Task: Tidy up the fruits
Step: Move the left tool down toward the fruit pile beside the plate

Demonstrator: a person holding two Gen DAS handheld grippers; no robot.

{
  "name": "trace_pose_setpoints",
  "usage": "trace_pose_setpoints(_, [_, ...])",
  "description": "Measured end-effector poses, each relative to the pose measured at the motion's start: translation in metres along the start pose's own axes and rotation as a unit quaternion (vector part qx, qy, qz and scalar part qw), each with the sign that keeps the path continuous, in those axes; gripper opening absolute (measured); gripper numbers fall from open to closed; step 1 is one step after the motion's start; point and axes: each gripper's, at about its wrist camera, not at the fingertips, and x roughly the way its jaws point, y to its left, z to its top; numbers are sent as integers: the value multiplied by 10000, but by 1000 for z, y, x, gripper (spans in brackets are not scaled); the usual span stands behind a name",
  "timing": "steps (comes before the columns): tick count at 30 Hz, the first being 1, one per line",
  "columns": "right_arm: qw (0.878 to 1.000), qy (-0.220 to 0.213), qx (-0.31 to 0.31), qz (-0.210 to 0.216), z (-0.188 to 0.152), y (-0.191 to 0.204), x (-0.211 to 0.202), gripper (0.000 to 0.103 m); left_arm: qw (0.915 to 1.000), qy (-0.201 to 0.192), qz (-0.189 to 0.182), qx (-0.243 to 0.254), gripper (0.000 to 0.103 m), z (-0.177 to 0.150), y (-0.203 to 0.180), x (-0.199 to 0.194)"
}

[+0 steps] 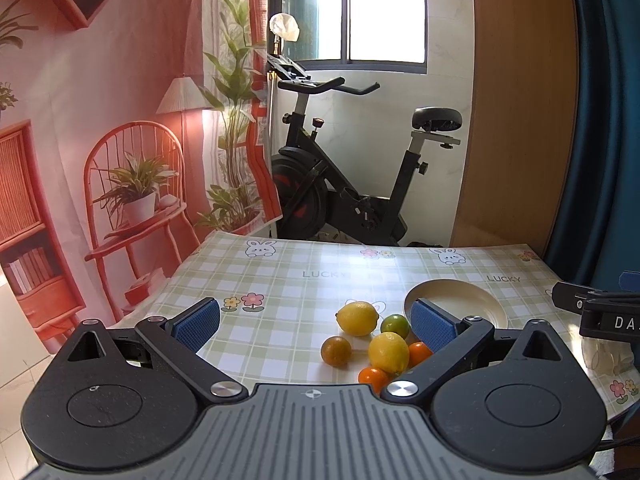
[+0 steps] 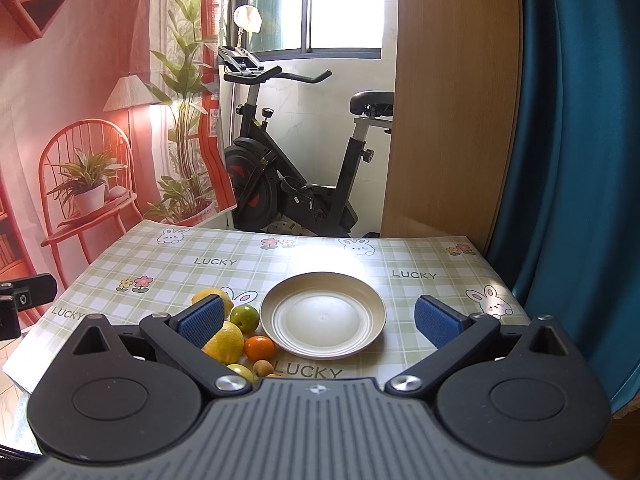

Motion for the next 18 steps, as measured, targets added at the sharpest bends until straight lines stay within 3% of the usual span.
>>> trace_pose_setpoints(8, [9992,-262,-61,300,8,-11,28,103,9993,-179,250,-208,101,7,24,31])
trace_pose_setpoints(13, [9987,-323,19,397,2,-14,58,103,9979,-442,166,-445,101,6,29,49])
trace_pose_setpoints(18, [9973,-422,-59,606,-13,-10,85,103,9988,-245,-27,-415,101,1,25,71])
